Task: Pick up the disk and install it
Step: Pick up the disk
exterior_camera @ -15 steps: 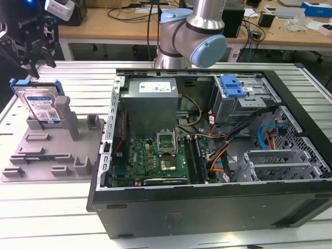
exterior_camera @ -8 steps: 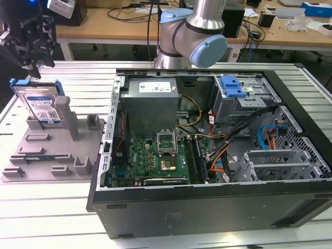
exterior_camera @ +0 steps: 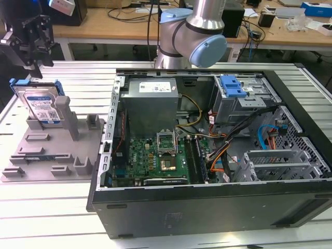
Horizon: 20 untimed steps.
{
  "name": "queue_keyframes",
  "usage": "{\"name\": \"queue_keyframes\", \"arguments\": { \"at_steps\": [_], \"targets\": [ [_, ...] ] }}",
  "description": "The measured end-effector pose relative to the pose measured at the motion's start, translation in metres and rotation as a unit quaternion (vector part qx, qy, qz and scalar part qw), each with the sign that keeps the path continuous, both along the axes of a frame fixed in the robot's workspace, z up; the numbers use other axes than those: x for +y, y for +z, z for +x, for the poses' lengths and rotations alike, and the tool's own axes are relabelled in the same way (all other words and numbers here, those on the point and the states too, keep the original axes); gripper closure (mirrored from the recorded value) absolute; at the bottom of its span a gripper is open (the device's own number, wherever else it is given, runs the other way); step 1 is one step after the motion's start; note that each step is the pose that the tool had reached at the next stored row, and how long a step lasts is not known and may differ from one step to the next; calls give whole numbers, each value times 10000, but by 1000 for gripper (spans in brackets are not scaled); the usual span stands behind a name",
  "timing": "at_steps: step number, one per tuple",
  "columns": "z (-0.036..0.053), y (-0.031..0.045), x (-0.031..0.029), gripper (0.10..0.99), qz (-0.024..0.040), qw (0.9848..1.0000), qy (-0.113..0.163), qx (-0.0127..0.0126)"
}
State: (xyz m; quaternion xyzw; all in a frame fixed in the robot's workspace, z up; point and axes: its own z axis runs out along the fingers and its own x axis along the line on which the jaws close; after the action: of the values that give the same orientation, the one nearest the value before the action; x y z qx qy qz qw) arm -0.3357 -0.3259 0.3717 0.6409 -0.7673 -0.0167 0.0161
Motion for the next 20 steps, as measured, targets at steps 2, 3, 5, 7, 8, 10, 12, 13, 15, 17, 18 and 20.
{"name": "queue_keyframes", "arguments": {
  "at_steps": [2,3,5,7,8,10,12,13,15,17,18,20],
  "targets": [
    [0,0,2,541,0,9999,150,0],
    [0,0,2,541,0,9999,156,0],
    [0,0,2,541,0,9999,158,0],
    [-11,0,6,541,-1,9999,160,-4],
    [-18,-1,10,541,0,9999,167,-7],
    [-19,-1,22,541,0,9996,268,-8],
    [-19,-3,31,541,0,9994,349,-8],
    [-19,-5,34,541,0,9989,478,-8],
    [-20,-7,36,541,-1,9982,606,-10],
    [-36,-21,39,541,-8,9974,711,-131],
    [-58,-25,39,541,-12,9973,710,-179],
    [-166,-45,40,541,-16,9972,711,-241]
  ]
}}
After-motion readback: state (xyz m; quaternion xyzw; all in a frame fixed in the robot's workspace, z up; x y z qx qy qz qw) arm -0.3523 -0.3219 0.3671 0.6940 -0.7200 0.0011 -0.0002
